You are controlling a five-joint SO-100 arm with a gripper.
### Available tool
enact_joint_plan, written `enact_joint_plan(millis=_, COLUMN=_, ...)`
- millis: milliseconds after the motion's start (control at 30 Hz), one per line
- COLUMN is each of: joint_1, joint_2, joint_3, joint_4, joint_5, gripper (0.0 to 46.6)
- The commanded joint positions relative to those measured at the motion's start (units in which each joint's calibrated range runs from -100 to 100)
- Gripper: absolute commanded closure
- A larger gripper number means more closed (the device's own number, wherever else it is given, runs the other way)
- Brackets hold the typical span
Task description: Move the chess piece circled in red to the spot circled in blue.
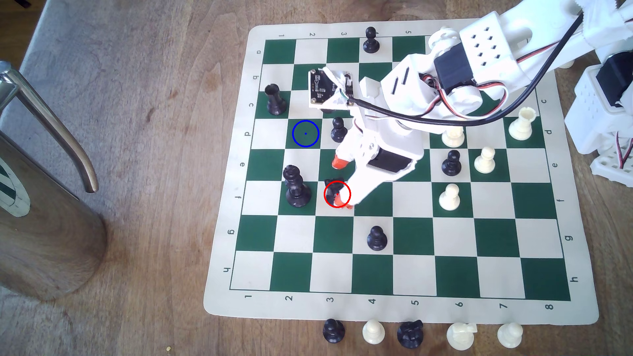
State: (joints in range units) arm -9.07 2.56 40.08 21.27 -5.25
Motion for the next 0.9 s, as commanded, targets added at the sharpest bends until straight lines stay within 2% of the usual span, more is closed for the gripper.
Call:
enact_joint_plan(millis=0, joint_1=0.0, joint_2=2.7, joint_3=-1.3, joint_4=-1.1, joint_5=0.2, gripper=25.1)
enact_joint_plan(millis=233, joint_1=0.1, joint_2=4.7, joint_3=-2.5, joint_4=-1.9, joint_5=0.1, gripper=24.7)
enact_joint_plan(millis=467, joint_1=-0.3, joint_2=6.3, joint_3=-4.5, joint_4=-2.2, joint_5=-0.1, gripper=26.3)
enact_joint_plan(millis=633, joint_1=-0.6, joint_2=6.6, joint_3=-5.3, joint_4=-2.4, joint_5=-0.3, gripper=30.8)
enact_joint_plan(millis=767, joint_1=-1.0, joint_2=6.8, joint_3=-5.3, joint_4=-2.4, joint_5=-0.3, gripper=37.9)
enact_joint_plan(millis=800, joint_1=-1.2, joint_2=6.8, joint_3=-5.3, joint_4=-2.3, joint_5=-0.3, gripper=41.0)
enact_joint_plan(millis=867, joint_1=-1.4, joint_2=6.8, joint_3=-5.3, joint_4=-2.1, joint_5=-0.2, gripper=43.6)
